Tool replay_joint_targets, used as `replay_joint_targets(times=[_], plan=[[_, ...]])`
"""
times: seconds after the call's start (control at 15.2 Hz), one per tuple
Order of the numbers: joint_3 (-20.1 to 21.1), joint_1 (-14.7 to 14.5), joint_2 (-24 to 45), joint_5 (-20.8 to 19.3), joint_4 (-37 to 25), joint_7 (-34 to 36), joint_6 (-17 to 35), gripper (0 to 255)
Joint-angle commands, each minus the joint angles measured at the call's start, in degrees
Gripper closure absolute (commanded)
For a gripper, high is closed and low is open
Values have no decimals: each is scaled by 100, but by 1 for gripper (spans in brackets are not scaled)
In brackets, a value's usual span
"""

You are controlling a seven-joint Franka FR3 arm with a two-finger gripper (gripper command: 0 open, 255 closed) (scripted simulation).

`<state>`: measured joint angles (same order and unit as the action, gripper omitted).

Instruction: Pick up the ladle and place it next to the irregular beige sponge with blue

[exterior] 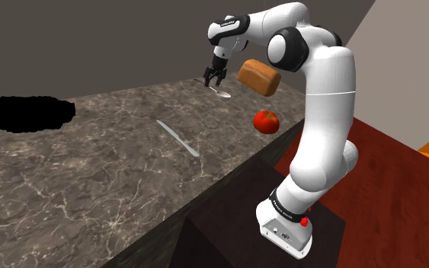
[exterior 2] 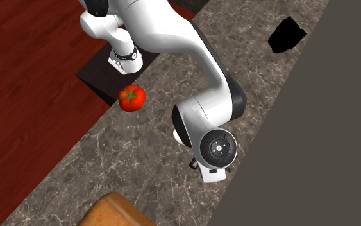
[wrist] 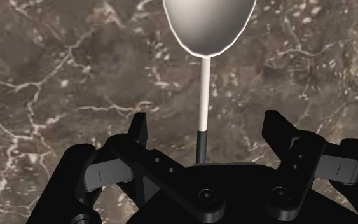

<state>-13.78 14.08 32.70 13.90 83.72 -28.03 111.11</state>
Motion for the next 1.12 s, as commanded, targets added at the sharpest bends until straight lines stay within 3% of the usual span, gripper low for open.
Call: replay_joint_targets(times=[0.0, 0.53, 0.59, 1.06], plan=[[13, -12, 42, 23, 145, -23, 186, 0], [13, -12, 42, 23, 145, -23, 185, 0], [13, -12, 42, 23, 145, -23, 185, 255], [13, -12, 42, 23, 144, -23, 185, 255]])
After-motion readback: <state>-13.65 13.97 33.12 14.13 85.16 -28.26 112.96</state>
